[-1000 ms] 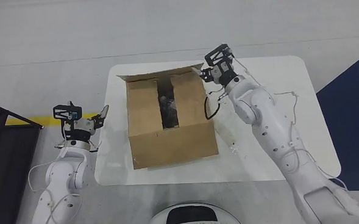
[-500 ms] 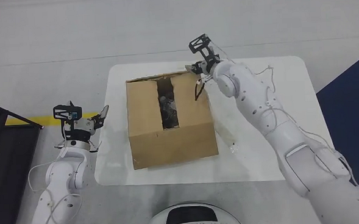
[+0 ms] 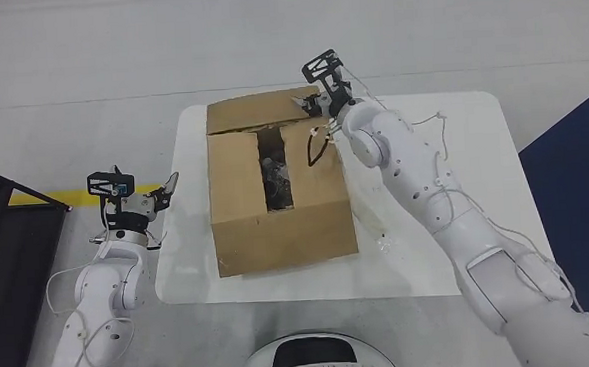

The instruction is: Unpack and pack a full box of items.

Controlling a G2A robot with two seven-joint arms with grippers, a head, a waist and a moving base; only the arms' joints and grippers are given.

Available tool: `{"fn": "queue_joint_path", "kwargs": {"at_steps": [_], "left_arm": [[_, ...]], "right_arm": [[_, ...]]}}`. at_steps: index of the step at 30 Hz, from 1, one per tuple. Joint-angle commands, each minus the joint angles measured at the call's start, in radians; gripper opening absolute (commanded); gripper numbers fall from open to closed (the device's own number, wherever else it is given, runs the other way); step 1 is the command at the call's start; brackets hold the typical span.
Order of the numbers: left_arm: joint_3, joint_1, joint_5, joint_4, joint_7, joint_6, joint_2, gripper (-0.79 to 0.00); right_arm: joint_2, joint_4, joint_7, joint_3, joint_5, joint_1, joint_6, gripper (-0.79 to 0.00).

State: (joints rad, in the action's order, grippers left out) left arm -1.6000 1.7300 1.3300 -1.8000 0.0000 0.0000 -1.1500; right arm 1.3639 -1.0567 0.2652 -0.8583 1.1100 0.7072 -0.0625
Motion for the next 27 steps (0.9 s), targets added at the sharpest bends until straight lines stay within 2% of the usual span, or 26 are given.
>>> {"fn": "queue_joint_path", "kwargs": {"at_steps": [1,8,11,13,16,19,24,27], "left_arm": [[0.0,0.0,0.0,0.0,0.0,0.0,0.0,0.0],[0.002,-0.002,0.016,-0.007,0.009,-0.004,0.0,0.0],[0.043,0.0,0.132,-0.057,0.058,-0.011,0.0,0.0],[0.069,-0.012,0.166,-0.099,0.047,-0.012,-0.001,0.0],[0.123,-0.042,0.224,-0.152,0.008,-0.025,-0.005,0.0],[0.191,-0.092,0.275,-0.181,-0.051,-0.029,-0.011,0.0],[0.328,-0.208,0.351,-0.156,-0.183,-0.011,-0.029,0.0],[0.412,-0.283,0.408,-0.116,-0.283,-0.003,-0.043,0.0]], "right_arm": [[0.0,-0.001,0.0,0.0,0.0,0.0,0.0,0.0],[0.0,-0.001,0.0,0.0,0.0,0.0,0.0,0.0],[-0.006,-0.028,-0.038,-0.011,0.034,0.033,0.008,0.0],[-0.016,-0.061,-0.079,-0.034,0.05,0.075,0.006,0.0],[-0.041,-0.129,-0.16,-0.1,0.069,0.169,-0.003,0.0],[-0.075,-0.233,-0.259,-0.197,0.089,0.308,-0.025,0.0],[-0.125,-0.403,-0.366,-0.38,0.098,0.559,-0.065,0.0],[-0.138,-0.448,-0.337,-0.453,0.073,0.647,-0.056,0.0]]}}
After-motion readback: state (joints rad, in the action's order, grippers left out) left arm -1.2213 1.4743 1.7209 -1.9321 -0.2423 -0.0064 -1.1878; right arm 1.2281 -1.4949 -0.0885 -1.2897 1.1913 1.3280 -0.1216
